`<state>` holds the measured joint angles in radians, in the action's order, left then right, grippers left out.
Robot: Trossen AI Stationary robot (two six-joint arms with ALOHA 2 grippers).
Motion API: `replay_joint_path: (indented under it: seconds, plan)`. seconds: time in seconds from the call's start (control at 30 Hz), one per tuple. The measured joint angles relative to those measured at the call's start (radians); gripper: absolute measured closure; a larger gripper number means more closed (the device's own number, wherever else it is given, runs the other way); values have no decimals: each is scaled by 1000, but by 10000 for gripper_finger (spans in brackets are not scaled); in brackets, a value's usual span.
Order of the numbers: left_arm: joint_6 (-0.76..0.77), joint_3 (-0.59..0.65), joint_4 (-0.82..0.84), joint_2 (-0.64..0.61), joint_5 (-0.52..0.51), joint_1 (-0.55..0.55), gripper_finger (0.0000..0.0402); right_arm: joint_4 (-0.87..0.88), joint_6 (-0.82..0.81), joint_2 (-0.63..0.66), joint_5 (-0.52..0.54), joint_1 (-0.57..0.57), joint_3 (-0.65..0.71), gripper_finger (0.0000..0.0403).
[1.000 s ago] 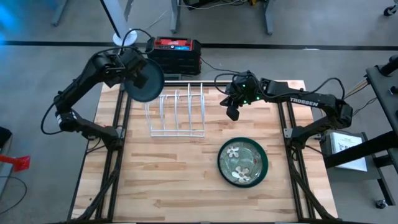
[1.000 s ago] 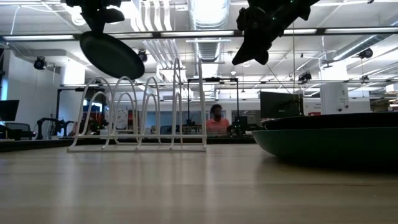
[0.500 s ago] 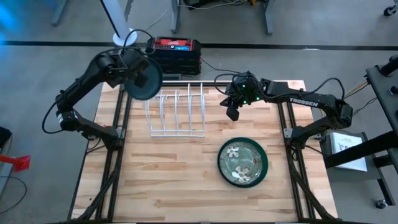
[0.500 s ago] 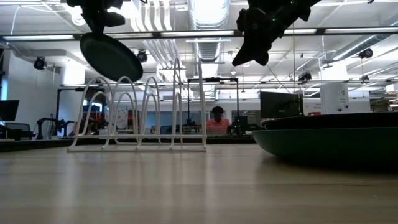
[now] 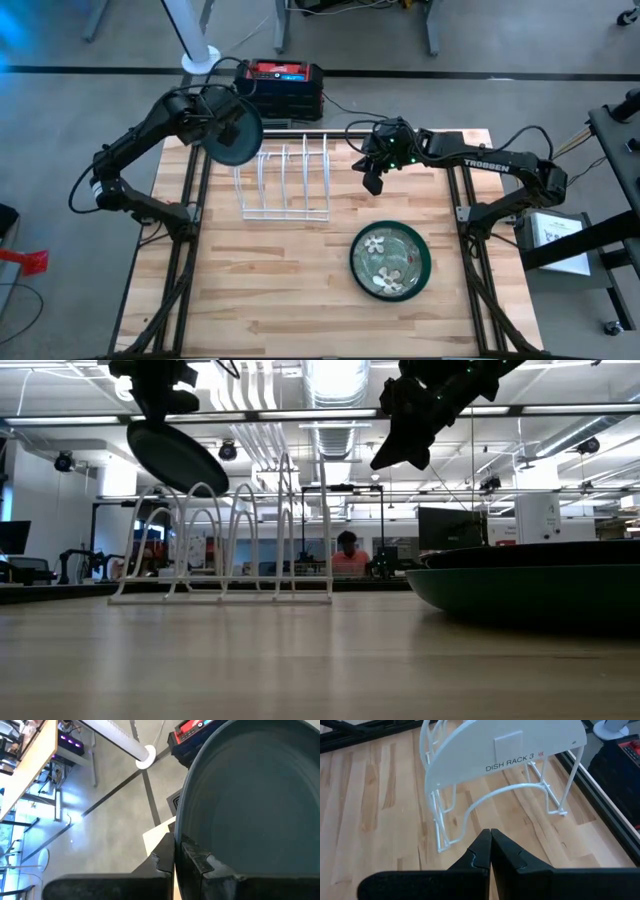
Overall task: Sort dishes
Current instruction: Put the dark blue plate into the white dish rack
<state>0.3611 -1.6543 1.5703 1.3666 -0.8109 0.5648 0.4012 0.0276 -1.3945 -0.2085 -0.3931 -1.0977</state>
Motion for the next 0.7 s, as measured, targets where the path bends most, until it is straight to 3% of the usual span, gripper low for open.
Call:
replay_joint_path:
  seconds: [0.37, 0.7]
  plan:
    - [-5, -87, 1, 0, 46, -54, 391, -2, -1, 0, 0, 0, 0, 403]
    - [39, -92, 2, 0, 83, -100, 384, -3, -2, 0, 0, 0, 0, 403]
